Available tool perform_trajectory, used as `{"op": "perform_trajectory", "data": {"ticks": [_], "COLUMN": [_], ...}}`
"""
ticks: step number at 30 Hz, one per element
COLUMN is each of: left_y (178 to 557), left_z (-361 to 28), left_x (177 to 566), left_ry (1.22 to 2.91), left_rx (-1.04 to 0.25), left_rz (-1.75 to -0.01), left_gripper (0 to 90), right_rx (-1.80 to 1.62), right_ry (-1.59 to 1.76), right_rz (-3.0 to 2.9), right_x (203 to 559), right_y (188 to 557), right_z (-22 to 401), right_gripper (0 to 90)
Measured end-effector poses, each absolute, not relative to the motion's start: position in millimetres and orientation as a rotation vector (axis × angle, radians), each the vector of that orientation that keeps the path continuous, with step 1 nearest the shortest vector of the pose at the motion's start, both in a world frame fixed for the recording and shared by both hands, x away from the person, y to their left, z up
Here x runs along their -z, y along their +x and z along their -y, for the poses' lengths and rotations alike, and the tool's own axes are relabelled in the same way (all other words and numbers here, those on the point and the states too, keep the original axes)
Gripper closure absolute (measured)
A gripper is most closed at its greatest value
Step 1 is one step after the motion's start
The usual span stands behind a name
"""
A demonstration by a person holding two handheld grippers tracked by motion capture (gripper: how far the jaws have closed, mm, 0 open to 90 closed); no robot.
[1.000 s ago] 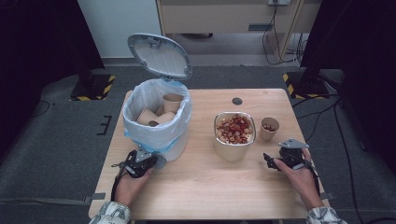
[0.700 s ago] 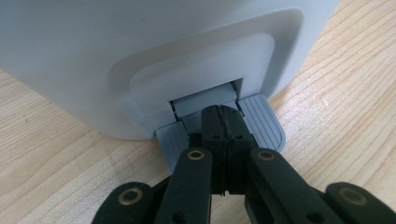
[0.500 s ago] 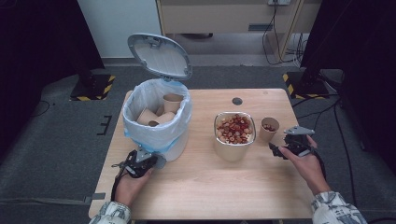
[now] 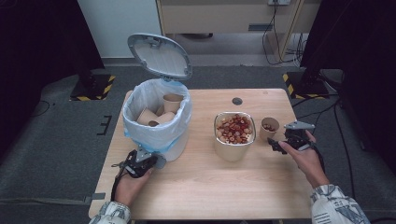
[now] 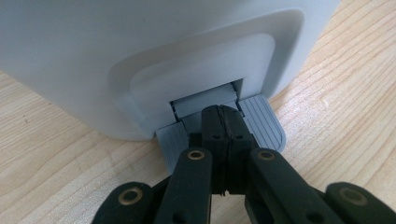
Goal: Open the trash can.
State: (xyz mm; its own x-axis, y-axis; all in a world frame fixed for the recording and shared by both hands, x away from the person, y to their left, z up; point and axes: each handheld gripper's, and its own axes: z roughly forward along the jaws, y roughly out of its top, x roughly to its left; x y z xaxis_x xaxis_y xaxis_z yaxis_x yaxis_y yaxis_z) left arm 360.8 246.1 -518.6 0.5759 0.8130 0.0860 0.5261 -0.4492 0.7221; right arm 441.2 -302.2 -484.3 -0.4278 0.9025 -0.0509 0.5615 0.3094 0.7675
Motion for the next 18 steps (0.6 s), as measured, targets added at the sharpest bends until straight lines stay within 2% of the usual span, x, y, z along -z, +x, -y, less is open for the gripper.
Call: {"op": "perform_trajectory", "data": {"ticks": [18], "left_y": [361.0], "left_z": [-246.7], "left_x": [518.9], "left_ry": [2.144], "left_rx": [-0.559], "left_rz": [-1.064], "left_gripper": [88.7], "right_rx": [-0.997], "right_ry": [1.341], "right_rz": [-2.02], "right_x": [503.8], "right_y": [453.6], "right_z": [303.8], "right_gripper": [10.5]}}
